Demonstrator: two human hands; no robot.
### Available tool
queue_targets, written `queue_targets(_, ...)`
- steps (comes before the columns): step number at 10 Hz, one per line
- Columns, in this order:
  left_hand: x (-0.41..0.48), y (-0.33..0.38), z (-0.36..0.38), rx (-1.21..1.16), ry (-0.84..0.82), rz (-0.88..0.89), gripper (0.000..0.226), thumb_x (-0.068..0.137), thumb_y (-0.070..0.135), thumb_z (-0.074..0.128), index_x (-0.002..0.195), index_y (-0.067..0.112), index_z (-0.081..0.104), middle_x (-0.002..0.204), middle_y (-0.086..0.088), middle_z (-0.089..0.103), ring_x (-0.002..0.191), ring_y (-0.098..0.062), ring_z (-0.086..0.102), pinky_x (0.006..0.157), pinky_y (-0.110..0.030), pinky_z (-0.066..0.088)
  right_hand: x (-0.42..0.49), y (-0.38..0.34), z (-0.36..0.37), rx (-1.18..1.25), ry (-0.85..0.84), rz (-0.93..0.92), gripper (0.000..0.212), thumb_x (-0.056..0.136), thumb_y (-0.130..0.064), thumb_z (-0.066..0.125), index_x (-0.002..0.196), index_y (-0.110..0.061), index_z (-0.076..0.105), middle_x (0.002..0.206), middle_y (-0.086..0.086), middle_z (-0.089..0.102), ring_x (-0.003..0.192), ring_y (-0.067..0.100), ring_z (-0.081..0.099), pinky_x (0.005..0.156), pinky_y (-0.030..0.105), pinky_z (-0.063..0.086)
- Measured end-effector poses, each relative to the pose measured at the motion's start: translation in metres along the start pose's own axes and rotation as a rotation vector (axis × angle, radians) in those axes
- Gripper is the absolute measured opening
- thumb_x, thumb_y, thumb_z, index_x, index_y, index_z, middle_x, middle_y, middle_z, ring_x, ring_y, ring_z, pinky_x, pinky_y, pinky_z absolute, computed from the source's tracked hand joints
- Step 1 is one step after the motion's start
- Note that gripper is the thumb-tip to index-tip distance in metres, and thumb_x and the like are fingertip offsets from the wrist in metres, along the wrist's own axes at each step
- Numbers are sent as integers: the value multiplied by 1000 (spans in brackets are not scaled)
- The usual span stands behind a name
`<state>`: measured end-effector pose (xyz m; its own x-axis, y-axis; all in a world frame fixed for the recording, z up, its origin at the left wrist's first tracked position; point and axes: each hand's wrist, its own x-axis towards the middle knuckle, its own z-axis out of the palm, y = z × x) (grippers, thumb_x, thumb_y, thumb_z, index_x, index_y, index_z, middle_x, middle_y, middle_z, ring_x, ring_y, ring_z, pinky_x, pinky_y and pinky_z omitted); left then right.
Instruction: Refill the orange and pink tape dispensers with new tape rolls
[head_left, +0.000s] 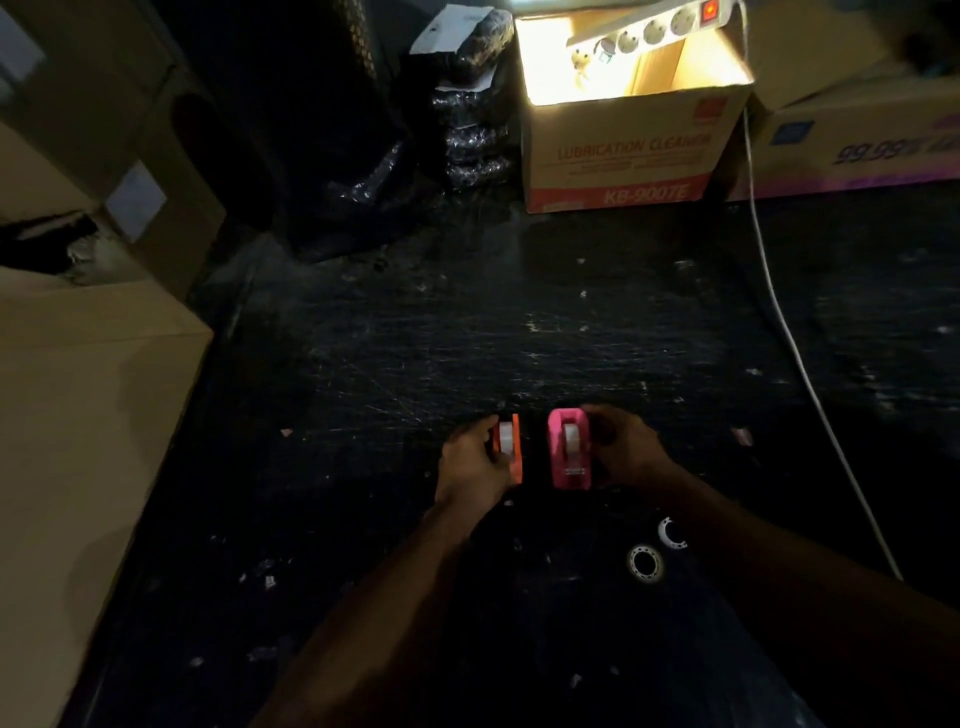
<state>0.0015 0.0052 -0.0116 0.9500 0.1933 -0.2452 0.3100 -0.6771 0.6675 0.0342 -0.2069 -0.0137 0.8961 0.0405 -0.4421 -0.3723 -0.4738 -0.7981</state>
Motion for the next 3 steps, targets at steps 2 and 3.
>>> queue_targets(2,3,0,-7,-25,-32,13,58,79,28,74,133,36,54,128,4,65,109,-14,65,88,-37,59,-3,1,-12,-166,33,-40,44,81,-19,71,125,-20,63,123,7,69,113,24,65,93,26,44)
queue_targets(3,-18,-11,-15,-5,-41,62,54,76,35,61,129,36,56,127,2,65,115,-17,62,99,-35,52,-19,12,-34,-377,47,-29,41,85,-18,67,126,-16,64,128,12,67,115,28,64,93,30,47)
